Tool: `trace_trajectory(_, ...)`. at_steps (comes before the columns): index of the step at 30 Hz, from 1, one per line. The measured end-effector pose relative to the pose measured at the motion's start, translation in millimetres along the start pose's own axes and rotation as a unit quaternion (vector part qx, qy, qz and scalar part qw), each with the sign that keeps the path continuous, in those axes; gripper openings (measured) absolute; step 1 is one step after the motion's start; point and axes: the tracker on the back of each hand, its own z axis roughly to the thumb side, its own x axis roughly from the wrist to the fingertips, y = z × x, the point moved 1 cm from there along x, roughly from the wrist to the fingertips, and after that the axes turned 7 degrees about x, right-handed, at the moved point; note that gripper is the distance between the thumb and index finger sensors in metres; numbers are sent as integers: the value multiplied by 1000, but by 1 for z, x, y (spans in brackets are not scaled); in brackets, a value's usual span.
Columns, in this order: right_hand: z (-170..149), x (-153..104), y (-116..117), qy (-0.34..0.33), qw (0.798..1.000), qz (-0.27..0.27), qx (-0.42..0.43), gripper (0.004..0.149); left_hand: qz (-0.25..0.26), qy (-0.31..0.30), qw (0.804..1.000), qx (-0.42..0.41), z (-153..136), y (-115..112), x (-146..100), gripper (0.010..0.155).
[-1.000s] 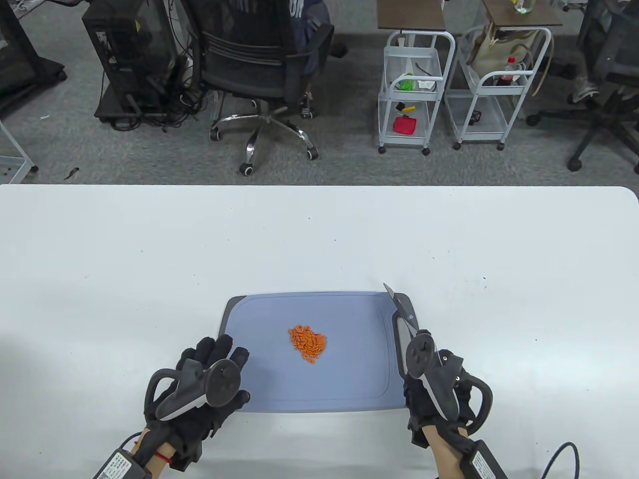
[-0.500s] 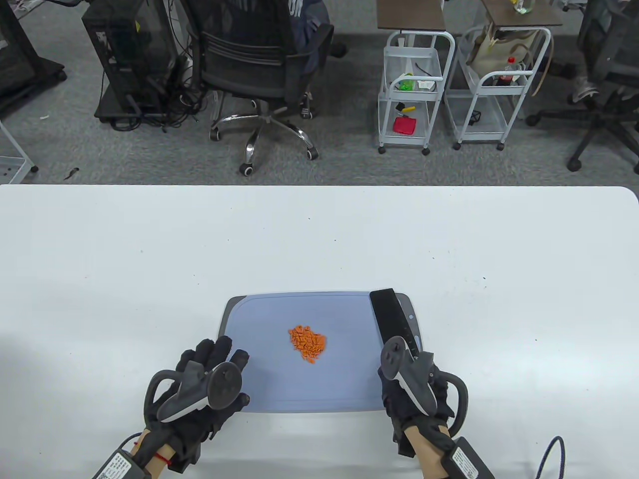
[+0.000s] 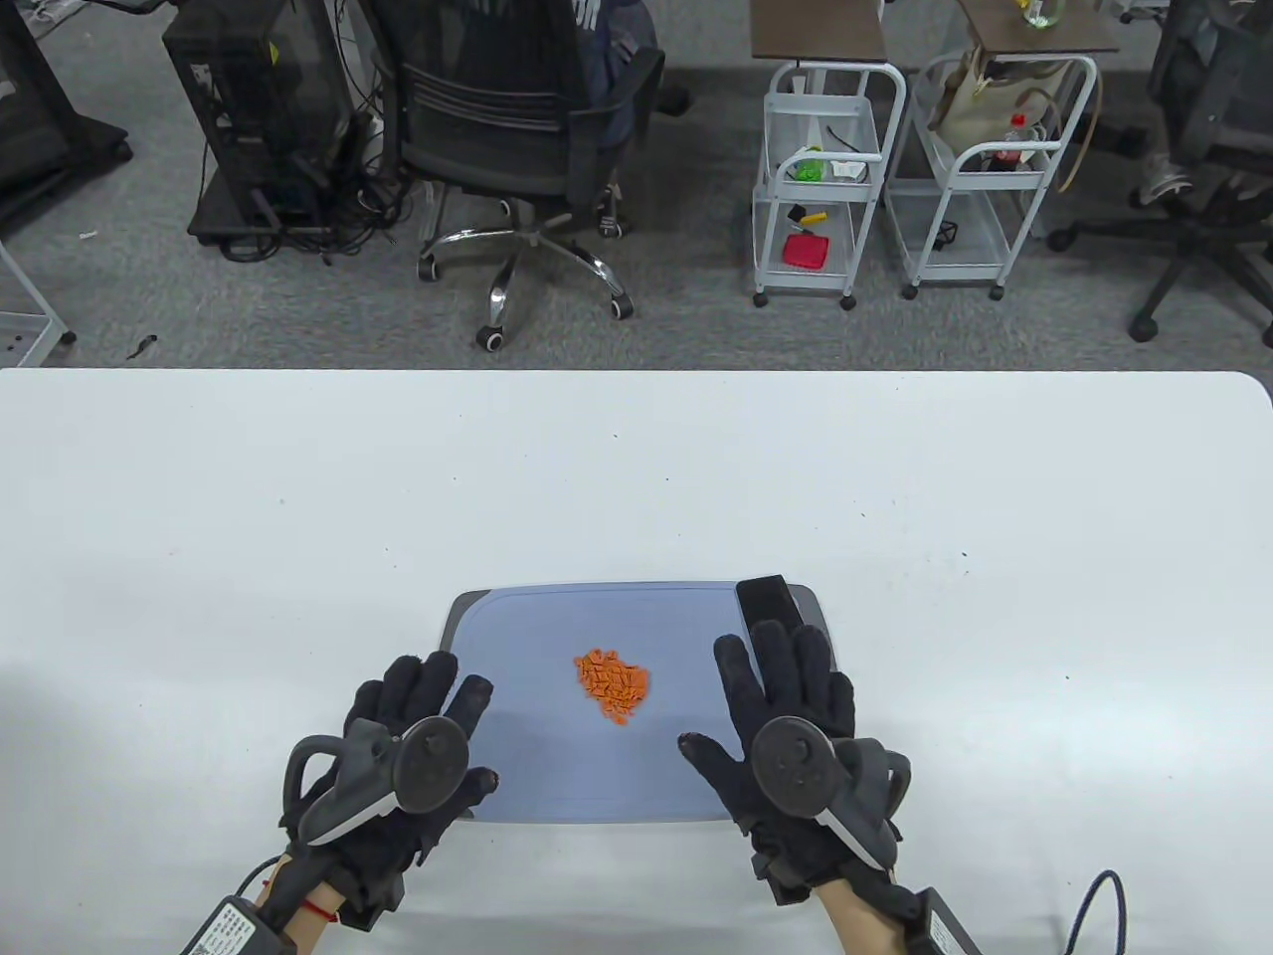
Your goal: Chop plasticine discs into granules with repetitive downward strikes
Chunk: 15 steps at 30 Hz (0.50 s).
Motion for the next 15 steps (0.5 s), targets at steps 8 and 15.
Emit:
trace_trajectory(8, -4, 5, 20, 24, 999, 19, -19, 93, -15, 0, 1000, 18, 3, -6, 1, 93)
trace_trajectory(15, -8, 4, 19, 45, 999, 12, -10, 90, -25, -11, 999, 30, 10, -8, 0, 92)
